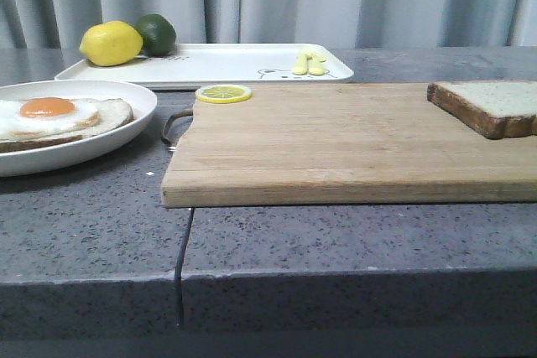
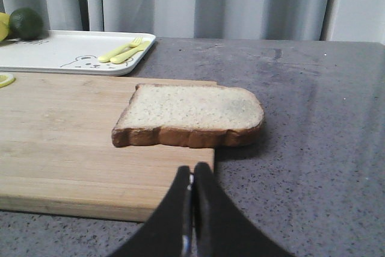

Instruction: Place bread and move sandwich to tray

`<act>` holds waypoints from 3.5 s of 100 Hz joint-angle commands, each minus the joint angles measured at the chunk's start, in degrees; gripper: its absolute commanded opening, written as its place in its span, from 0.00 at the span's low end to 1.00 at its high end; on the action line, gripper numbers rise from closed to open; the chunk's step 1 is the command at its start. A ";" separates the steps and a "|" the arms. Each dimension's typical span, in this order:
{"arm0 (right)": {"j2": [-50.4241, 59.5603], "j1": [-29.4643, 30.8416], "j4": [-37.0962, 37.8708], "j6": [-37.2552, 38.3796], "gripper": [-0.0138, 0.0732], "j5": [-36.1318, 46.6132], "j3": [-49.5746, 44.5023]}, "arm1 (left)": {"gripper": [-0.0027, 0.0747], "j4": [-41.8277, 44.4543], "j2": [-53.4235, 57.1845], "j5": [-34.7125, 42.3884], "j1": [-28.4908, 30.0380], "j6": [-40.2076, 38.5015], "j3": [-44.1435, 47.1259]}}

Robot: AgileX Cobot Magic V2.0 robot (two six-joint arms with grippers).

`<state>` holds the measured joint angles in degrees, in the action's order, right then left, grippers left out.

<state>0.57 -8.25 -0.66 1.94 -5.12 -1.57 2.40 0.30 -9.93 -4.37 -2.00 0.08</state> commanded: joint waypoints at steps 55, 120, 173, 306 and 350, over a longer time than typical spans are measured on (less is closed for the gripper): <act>1.17 0.23 0.66 0.03 0.02 4.69 0.00 | 0.01 -0.16 1.86 4.21 0.16 -0.12 0.89; 1.17 0.23 -3.16 0.03 0.02 5.46 1.77 | 0.01 -8.72 1.86 11.07 0.16 -0.12 -1.81; -14.28 0.23 -4.54 -0.02 0.02 -21.57 27.87 | 0.01 -15.77 -15.31 -15.07 0.16 -0.12 -30.10; -28.79 0.23 -4.70 -0.02 0.56 -41.18 50.98 | 0.66 -18.33 -34.79 -38.08 0.16 1.23 -50.53; -28.79 0.23 -4.70 -0.02 0.63 -41.10 50.98 | 0.74 -18.33 -34.79 -38.08 0.16 1.23 -50.53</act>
<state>-27.43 -8.25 -5.27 1.94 -50.14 47.62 -14.66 -34.04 -51.49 -4.37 -0.88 -48.46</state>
